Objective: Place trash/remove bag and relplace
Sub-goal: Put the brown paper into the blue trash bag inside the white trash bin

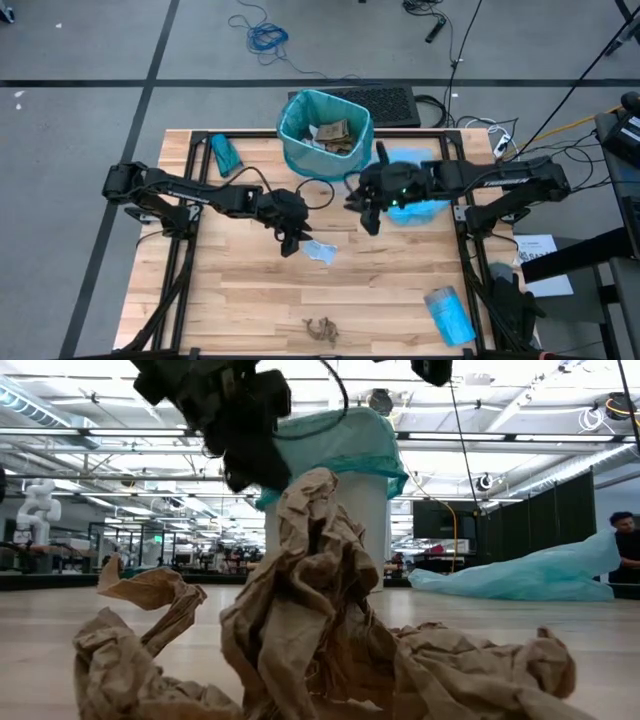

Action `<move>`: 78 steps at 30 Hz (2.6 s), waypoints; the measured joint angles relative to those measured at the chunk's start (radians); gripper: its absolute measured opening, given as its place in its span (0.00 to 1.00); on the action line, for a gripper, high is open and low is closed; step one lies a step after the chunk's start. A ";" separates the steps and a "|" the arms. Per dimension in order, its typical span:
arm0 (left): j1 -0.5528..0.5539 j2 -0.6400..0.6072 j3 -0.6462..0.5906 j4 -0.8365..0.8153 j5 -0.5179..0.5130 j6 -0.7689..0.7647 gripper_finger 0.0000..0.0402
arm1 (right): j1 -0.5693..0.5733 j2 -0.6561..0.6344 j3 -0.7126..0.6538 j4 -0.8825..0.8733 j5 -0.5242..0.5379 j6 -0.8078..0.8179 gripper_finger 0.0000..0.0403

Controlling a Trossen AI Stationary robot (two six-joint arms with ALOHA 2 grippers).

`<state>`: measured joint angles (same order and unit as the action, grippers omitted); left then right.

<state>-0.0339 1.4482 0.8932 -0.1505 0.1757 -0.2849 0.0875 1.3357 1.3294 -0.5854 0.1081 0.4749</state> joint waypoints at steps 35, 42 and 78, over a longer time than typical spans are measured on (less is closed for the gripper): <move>-0.022 -0.426 0.002 0.111 -0.331 -0.155 0.33 | 0.334 0.350 -0.183 0.446 -0.193 0.123 0.22; -0.035 -0.426 0.002 0.110 -0.336 -0.156 0.33 | 0.373 0.439 -0.131 0.485 -0.247 0.038 0.22; -0.075 -0.418 0.001 0.098 -0.370 -0.156 0.33 | 0.370 0.654 -0.083 0.642 -0.321 -0.282 0.53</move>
<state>-0.1086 1.0298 0.8944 -0.0521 -0.1942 -0.4404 0.4575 1.9900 1.2469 0.0570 -0.2130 0.1925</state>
